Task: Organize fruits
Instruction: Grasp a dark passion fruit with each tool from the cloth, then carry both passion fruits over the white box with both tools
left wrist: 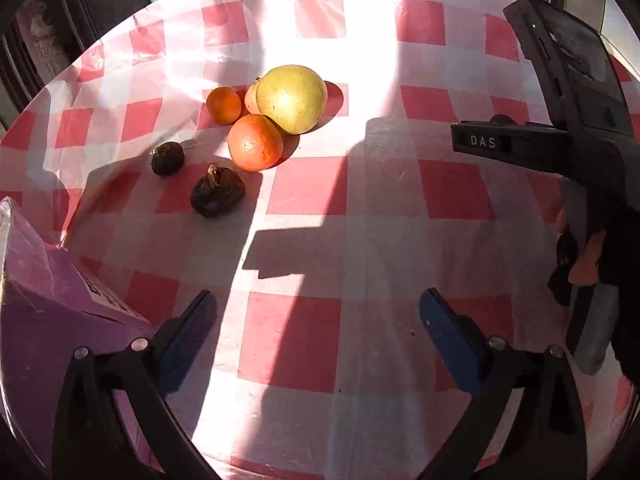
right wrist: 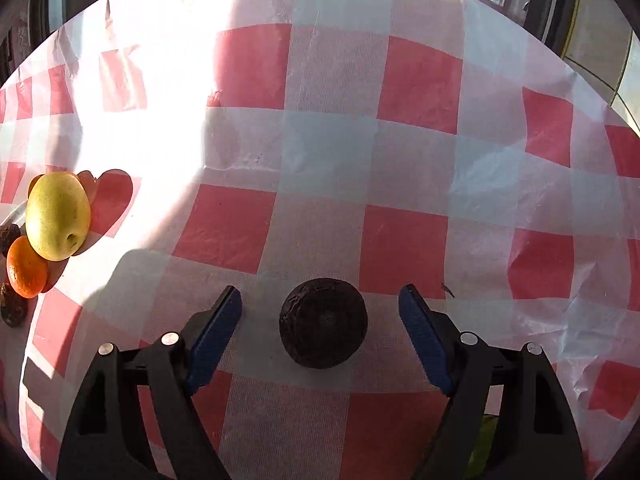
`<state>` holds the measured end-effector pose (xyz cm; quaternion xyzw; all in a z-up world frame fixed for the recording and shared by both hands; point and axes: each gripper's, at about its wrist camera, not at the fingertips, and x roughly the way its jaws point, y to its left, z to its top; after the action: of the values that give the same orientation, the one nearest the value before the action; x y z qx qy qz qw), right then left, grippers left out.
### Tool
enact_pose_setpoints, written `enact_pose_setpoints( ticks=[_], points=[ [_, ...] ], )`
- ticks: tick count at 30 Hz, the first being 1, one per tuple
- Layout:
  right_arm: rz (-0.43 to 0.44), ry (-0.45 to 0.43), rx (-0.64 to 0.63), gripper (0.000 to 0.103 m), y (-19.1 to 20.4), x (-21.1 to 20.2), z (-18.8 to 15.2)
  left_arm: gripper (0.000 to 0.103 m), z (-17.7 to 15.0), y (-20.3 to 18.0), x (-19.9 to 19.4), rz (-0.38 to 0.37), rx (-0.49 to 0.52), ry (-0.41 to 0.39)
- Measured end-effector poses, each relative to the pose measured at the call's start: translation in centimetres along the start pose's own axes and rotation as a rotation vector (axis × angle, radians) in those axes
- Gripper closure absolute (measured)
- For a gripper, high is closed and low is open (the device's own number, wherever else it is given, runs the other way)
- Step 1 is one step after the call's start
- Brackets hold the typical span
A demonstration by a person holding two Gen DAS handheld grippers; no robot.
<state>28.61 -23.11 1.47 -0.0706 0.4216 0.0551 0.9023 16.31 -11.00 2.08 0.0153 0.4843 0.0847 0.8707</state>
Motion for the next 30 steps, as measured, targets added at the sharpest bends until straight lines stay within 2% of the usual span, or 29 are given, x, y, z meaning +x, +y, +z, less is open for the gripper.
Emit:
enact_pose_setpoints(
  ticks=[1,2,4,6,10,12,15,17,18,19,20,28,30],
  points=[
    [0.019,-0.006,-0.001,0.044,0.0,0.0,-0.1,0.002,0.5,0.2,0.5,0.011,-0.013,-0.005],
    [0.039,-0.013,-0.005,0.049,0.0,-0.1,-0.3,0.002,1.1,0.4,0.9,0.024,-0.03,-0.016],
    [0.059,-0.023,-0.008,0.057,0.1,-0.2,-0.7,0.002,2.1,1.2,1.7,0.051,-0.074,-0.038],
    [0.091,-0.019,0.003,0.06,-0.1,0.0,-0.9,0.002,3.1,2.2,2.4,0.083,-0.128,-0.05],
    [0.115,-0.015,0.02,0.06,-0.4,0.3,-1.2,0.003,4.4,4.8,3.9,0.113,-0.23,-0.063],
    [0.117,-0.015,0.021,0.059,-0.4,0.4,-1.4,0.008,5.0,5.7,4.4,0.109,-0.243,-0.07],
    [0.121,-0.014,0.025,0.059,-0.4,0.5,-1.7,0.02,5.6,6.8,5.6,0.103,-0.232,-0.038],
    [0.122,-0.015,0.026,0.059,-0.5,0.6,-1.8,0.026,5.6,7.8,5.9,0.057,-0.262,-0.041],
    [0.122,-0.014,0.026,0.059,-0.5,0.6,-1.9,0.032,5.7,7.9,5.8,0.057,-0.257,-0.049],
    [0.121,-0.014,0.026,0.059,-0.4,0.7,-2.0,0.049,5.7,7.8,5.5,0.055,-0.241,-0.055],
    [0.121,-0.014,0.024,0.059,-0.5,0.6,-1.5,0.059,5.8,7.6,5.3,0.05,-0.226,-0.053],
    [0.119,-0.015,0.02,0.059,-0.6,0.6,-1.7,0.06,3.8,5.9,3.2,-0.019,-0.178,-0.02],
    [0.125,-0.016,0.017,0.062,-0.1,0.4,-1.6,0.06,2.7,5.3,2.1,-0.038,-0.175,-0.006]
  ],
)
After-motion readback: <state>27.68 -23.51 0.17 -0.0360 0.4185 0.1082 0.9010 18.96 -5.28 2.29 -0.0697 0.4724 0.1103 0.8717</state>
